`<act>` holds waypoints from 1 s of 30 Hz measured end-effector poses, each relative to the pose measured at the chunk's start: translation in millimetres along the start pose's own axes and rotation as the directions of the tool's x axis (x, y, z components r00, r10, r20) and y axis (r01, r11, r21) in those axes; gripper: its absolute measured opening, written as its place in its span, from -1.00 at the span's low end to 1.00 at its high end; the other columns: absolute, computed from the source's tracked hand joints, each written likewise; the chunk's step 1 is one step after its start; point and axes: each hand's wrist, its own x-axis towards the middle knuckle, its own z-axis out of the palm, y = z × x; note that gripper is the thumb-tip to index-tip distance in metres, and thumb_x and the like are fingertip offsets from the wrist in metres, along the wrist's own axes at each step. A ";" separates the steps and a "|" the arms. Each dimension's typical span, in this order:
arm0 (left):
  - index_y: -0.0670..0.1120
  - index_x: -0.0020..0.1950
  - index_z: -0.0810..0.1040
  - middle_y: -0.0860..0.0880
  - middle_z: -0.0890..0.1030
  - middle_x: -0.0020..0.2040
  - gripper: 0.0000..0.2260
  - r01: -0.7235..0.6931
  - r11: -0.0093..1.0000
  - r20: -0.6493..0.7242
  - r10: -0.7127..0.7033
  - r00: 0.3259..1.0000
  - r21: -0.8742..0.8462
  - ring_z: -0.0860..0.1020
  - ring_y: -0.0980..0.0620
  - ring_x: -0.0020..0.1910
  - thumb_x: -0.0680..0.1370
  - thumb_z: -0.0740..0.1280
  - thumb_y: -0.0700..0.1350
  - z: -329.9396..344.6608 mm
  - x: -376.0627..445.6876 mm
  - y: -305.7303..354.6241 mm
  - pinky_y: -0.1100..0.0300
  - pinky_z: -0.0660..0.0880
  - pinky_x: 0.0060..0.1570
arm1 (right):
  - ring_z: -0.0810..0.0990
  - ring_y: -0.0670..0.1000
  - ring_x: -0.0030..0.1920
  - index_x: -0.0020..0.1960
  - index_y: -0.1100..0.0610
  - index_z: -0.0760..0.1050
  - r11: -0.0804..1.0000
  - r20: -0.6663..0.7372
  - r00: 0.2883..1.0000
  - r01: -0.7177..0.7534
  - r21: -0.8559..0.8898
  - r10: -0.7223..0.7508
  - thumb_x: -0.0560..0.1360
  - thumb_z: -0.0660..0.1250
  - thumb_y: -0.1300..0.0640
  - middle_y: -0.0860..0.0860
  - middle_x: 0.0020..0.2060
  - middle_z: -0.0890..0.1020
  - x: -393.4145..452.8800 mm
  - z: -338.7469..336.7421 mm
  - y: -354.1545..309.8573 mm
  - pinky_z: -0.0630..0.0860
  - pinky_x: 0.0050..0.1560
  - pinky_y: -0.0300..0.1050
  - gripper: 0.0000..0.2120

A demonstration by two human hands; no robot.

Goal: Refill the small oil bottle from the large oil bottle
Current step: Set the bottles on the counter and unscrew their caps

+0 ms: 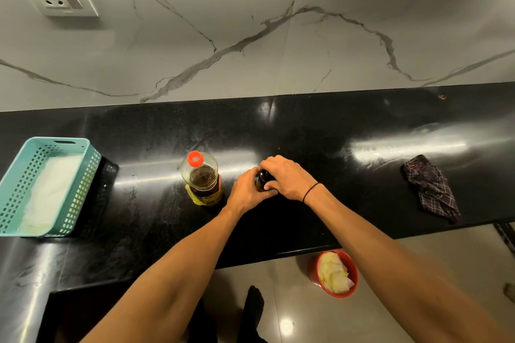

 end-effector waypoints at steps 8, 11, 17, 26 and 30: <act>0.13 0.24 0.55 0.13 0.68 0.08 -0.43 -0.012 0.999 0.006 0.012 1.000 -0.032 0.65 0.11 0.07 0.34 0.58 0.32 -0.2 -1.0 -0.4 -0.03 0.66 0.10 | 0.62 0.07 0.04 0.08 0.04 0.50 0.984 -0.018 0.994 -0.108 0.144 0.112 0.53 0.48 0.10 -0.02 0.00 0.63 3.2 7.7 4.3 0.60 0.10 0.16 -0.80; 0.14 0.25 0.54 0.12 0.69 0.09 -0.44 -0.017 0.999 0.007 0.017 1.000 -0.047 0.65 0.11 0.08 0.34 0.57 0.31 -2.8 -3.3 3.3 0.01 0.64 0.10 | 0.59 0.08 0.12 0.19 0.00 0.45 0.992 0.028 0.994 -0.106 0.069 0.104 0.48 0.53 -0.03 -0.01 0.08 0.60 3.4 6.7 2.5 0.60 0.09 0.19 -0.62; 0.05 0.33 0.54 0.02 0.69 0.20 -0.44 0.027 0.999 0.033 -0.026 0.999 -0.018 0.64 -0.01 0.18 0.39 0.58 0.14 -3.3 -1.5 3.1 -0.08 0.62 0.21 | 0.57 0.15 0.14 0.34 0.01 0.39 0.985 0.102 0.987 -0.106 -0.138 0.120 0.49 0.54 0.02 0.08 0.11 0.51 13.2 13.6 -7.6 0.62 0.07 0.18 -0.49; -0.03 0.34 0.52 0.00 0.66 0.21 -0.38 0.054 0.998 0.026 -0.054 0.998 -0.030 0.57 0.08 0.14 0.39 0.66 0.14 -3.2 1.1 3.6 0.12 0.55 0.09 | 0.42 0.06 0.06 0.36 -0.03 0.38 0.980 0.185 0.981 0.097 -0.176 -0.063 0.46 0.47 0.31 0.02 0.14 0.45 14.0 1.2 -0.8 0.60 -0.09 0.11 -0.43; 0.05 0.34 0.49 0.07 0.64 0.21 -0.27 0.047 0.998 -0.018 -0.048 0.999 -0.049 0.58 0.09 0.19 0.29 0.67 0.25 1.2 -5.4 5.2 0.10 0.58 0.14 | 0.41 0.03 0.06 0.36 -0.07 0.34 0.973 0.206 0.973 0.144 -0.179 -0.106 0.42 0.50 0.32 -0.02 0.15 0.46 13.7 -0.4 3.4 0.59 -0.13 0.09 -0.36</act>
